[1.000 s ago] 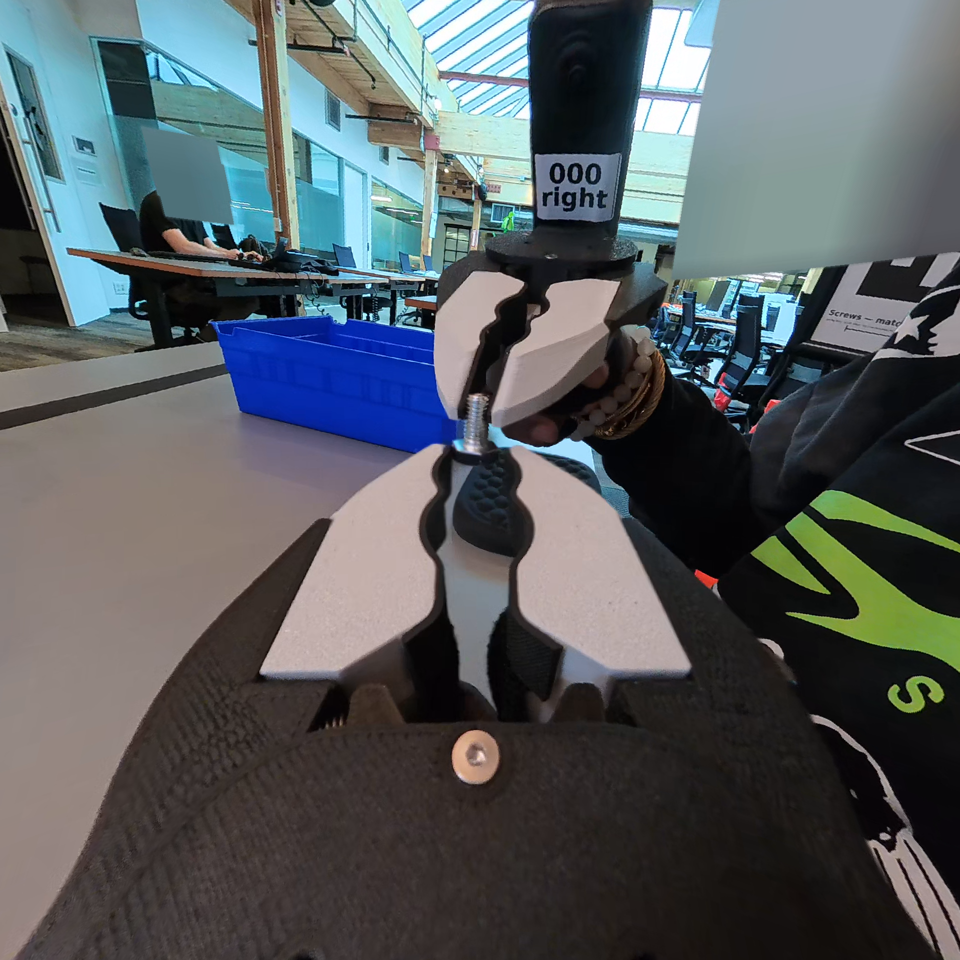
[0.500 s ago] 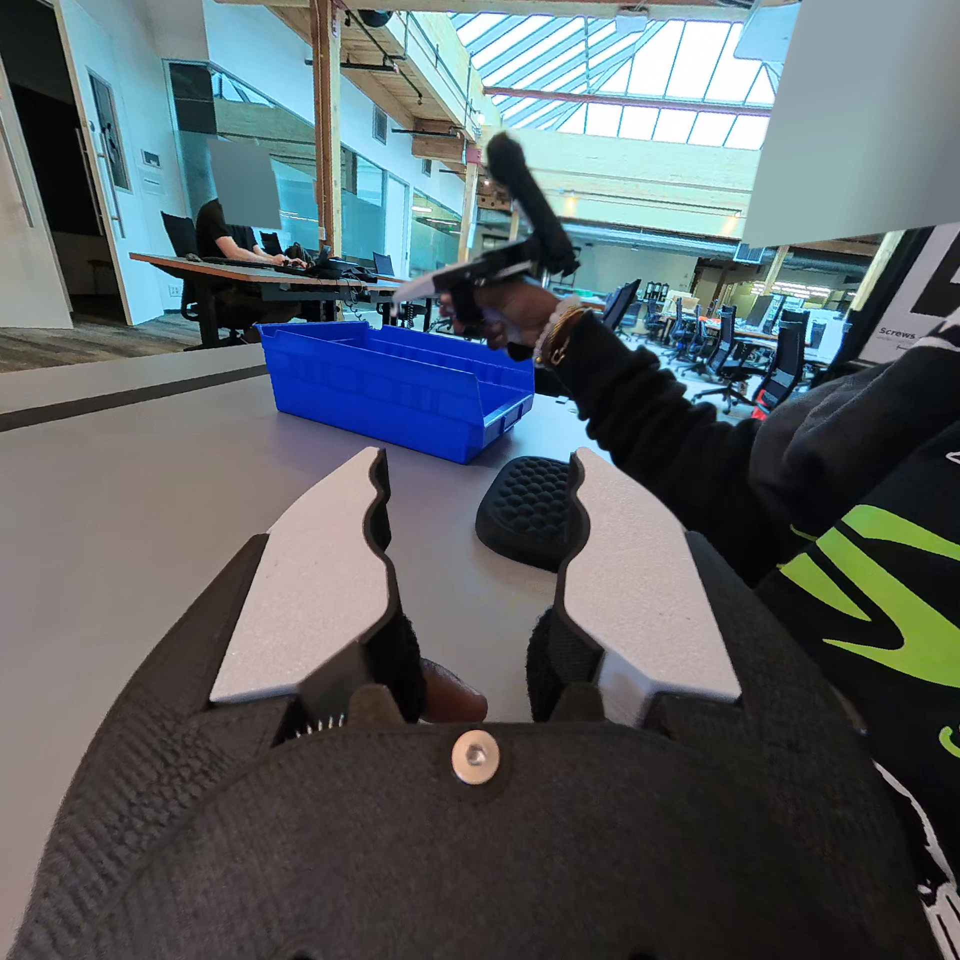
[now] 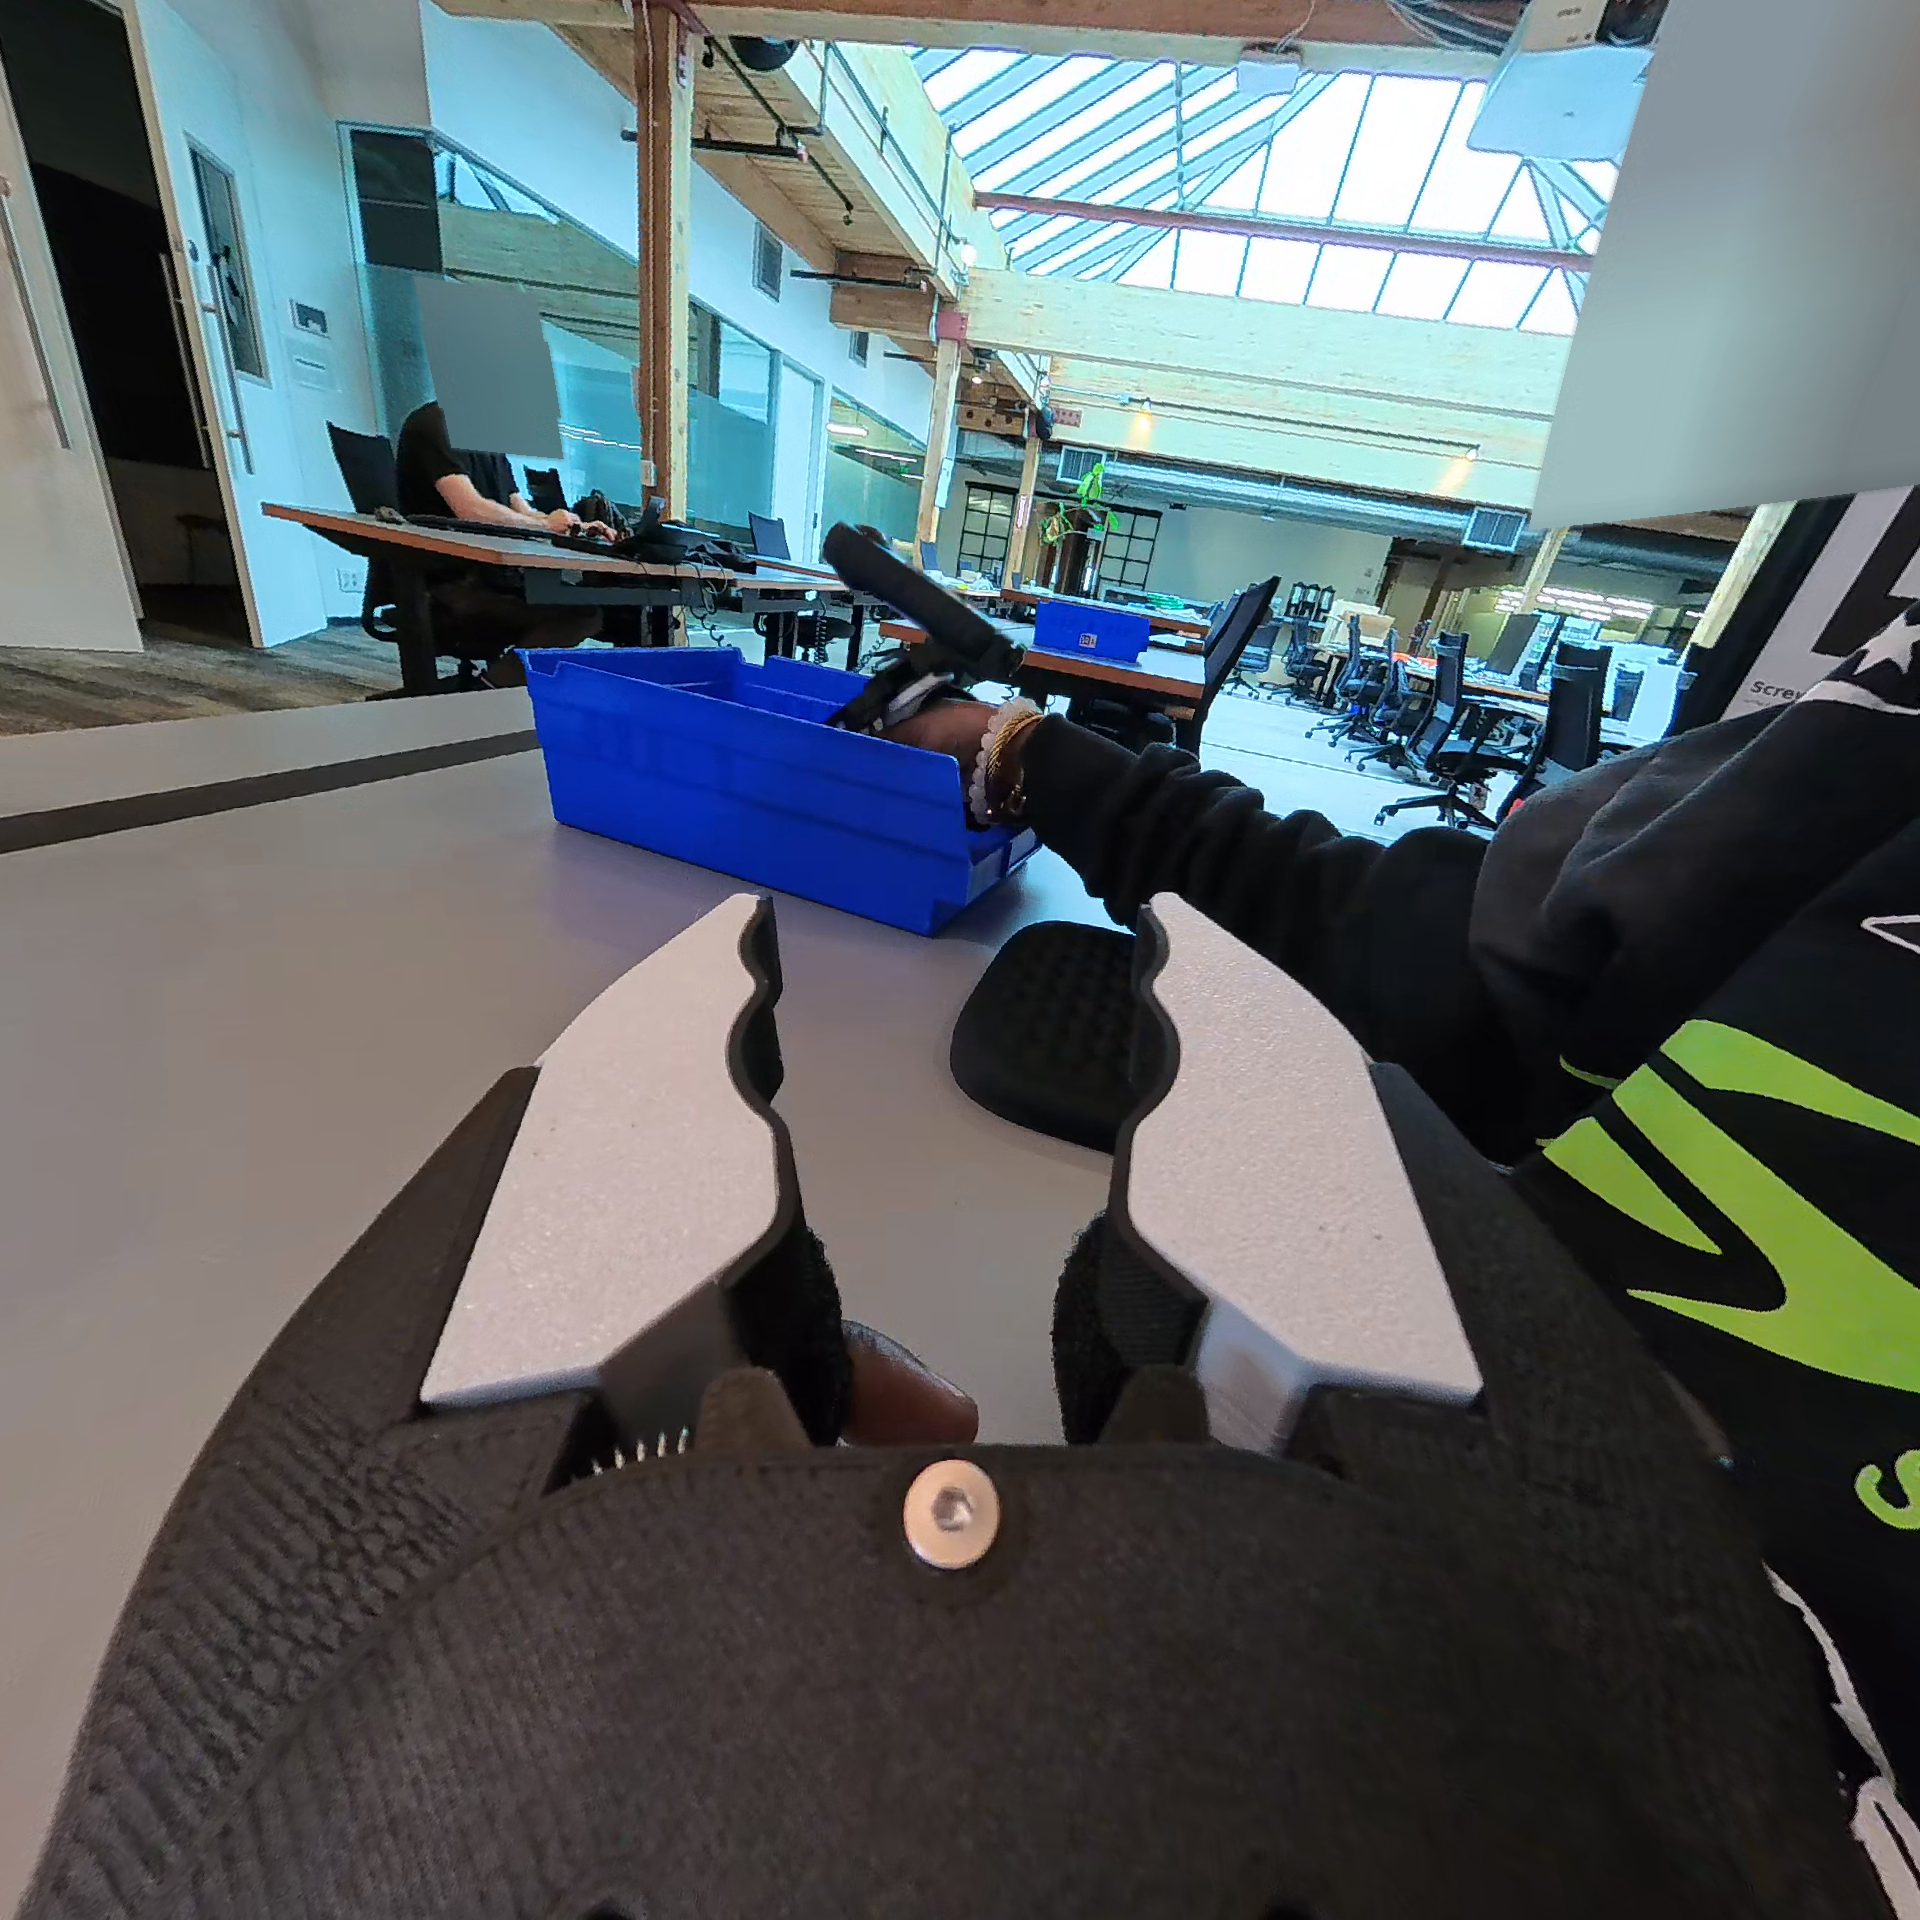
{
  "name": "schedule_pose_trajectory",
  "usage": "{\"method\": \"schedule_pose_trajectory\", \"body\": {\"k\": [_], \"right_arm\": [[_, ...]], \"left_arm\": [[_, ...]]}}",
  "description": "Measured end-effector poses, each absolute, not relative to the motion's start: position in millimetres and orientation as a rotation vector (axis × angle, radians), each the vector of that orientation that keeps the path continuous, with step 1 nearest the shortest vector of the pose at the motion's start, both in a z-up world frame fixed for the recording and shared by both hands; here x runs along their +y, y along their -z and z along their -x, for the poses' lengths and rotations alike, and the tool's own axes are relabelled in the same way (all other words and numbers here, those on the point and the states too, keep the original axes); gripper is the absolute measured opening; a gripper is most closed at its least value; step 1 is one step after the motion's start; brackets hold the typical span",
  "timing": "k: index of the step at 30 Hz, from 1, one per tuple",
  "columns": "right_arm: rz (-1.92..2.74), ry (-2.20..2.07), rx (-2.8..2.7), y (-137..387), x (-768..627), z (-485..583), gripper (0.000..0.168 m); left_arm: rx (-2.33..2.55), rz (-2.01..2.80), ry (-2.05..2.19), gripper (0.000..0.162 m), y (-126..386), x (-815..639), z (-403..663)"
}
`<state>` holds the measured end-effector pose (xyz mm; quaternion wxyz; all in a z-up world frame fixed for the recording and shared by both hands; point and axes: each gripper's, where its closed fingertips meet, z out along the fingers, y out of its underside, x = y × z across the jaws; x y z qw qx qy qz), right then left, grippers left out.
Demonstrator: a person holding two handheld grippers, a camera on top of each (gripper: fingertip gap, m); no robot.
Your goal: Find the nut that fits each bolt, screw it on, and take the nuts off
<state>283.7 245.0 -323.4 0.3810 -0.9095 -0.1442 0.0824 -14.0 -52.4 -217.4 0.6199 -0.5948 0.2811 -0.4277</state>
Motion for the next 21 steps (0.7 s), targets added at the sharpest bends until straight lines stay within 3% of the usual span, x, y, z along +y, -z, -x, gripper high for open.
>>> {"method": "schedule_pose_trajectory", "body": {"k": [10,18,21], "right_arm": [[2.277,-0.157,-0.359,309,243,-287,0.014],[1.565,-0.435,-0.429,160,176,-213,0.036],[1.433,-0.610,-0.627,145,114,-160,0.037]], "left_arm": [[0.648,1.365,0.979,0.065,217,-53,14],[0.646,1.370,0.982,0.065,217,-52,14],[0.649,1.366,0.970,0.065,216,-52,14]]}}
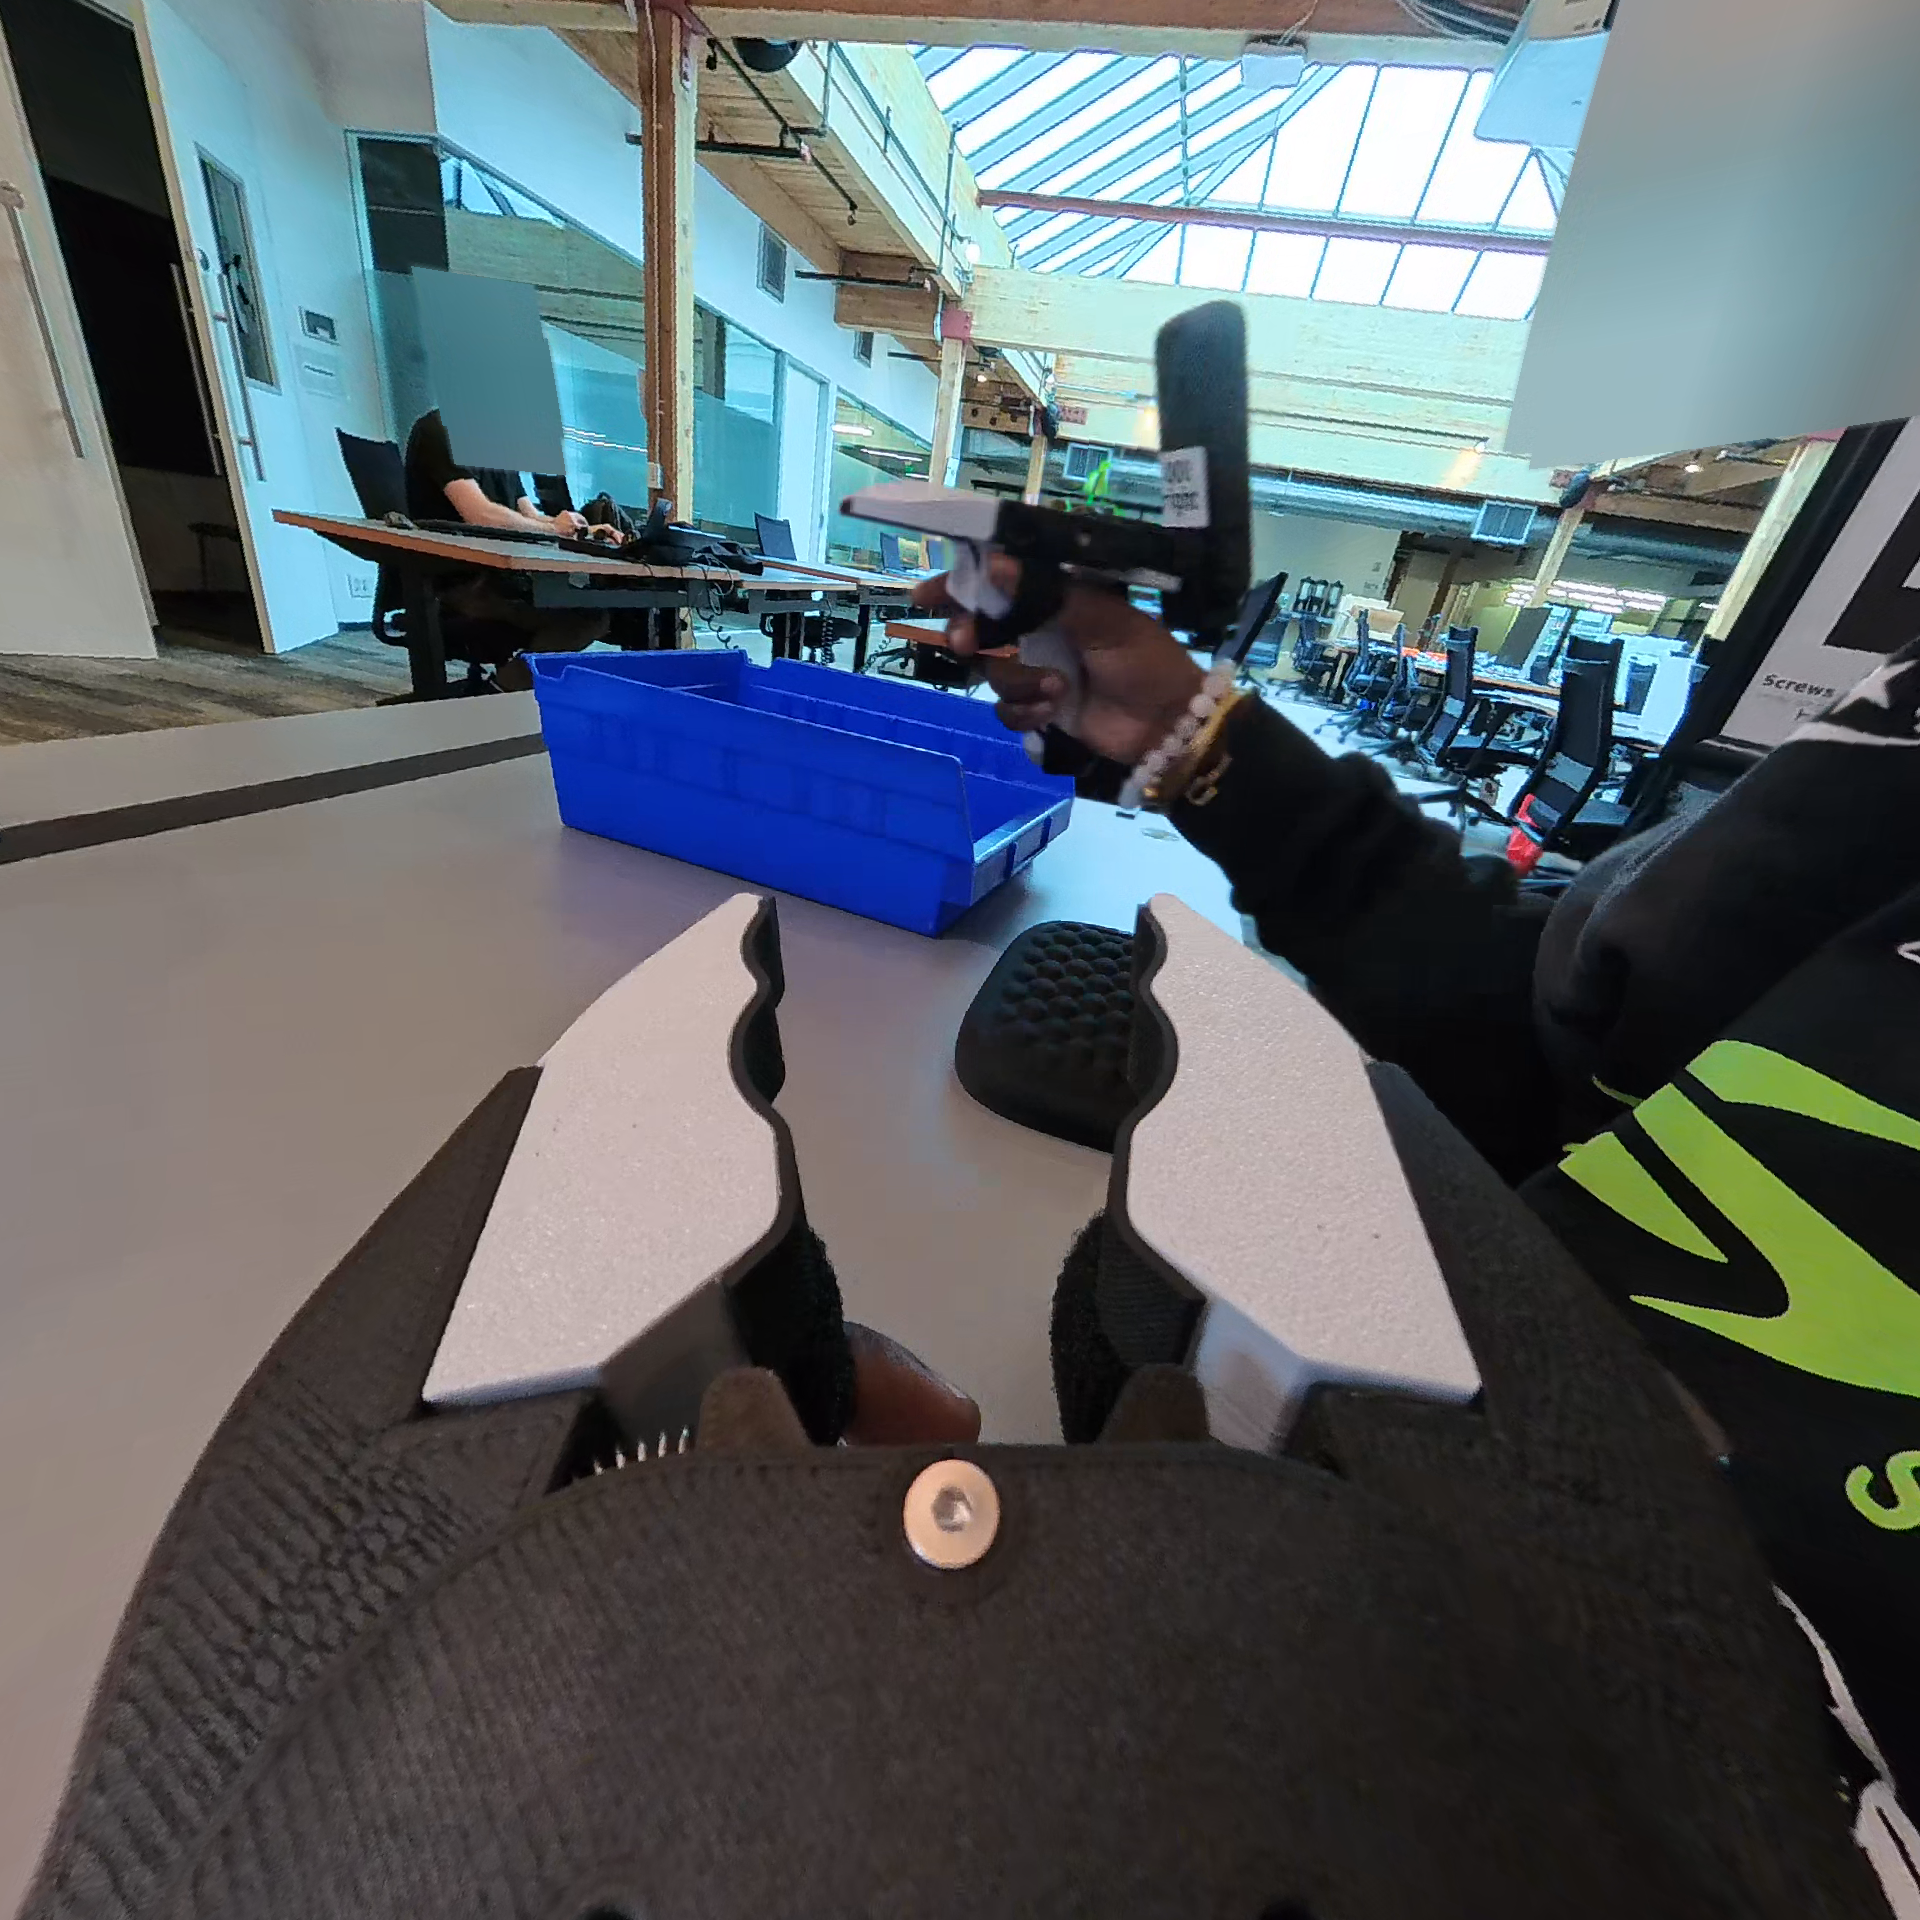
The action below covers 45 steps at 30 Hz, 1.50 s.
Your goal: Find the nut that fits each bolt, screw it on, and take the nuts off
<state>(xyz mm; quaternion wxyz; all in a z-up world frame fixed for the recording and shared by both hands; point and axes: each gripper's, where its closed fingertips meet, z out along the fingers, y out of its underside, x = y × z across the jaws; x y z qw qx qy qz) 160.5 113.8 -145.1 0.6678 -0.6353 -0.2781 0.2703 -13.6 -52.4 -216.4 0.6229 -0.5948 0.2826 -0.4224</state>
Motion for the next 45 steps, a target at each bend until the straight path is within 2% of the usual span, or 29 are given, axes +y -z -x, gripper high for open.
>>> {"method": "schedule_pose_trajectory", "body": {"k": [4,9,14,17,23,32,45], "right_arm": [[1.432,-0.753,-0.877,179,53,-112,0.038],[1.450,-0.702,-1.045,227,27,-93,0.037],[1.438,-0.724,-1.074,241,19,-88,0.037],[1.434,-0.764,-1.036,241,20,-90,0.037],[1.420,-0.796,-1.028,242,18,-91,0.037],[1.421,-0.812,-1.059,246,15,-89,0.037],[1.434,-0.832,-1.040,246,18,-91,0.037]], "left_arm": [[0.657,1.367,0.939,0.064,215,-53,15],[0.678,1.409,0.841,0.062,200,-56,40],[0.616,1.465,0.623,0.059,154,-52,133],[0.608,1.625,0.446,0.059,150,-38,201],[0.730,2.080,0.008,0.041,205,7,319],[1.092,2.455,0.032,0.028,302,50,353],[1.260,2.546,0.107,0.019,331,63,350]]}}
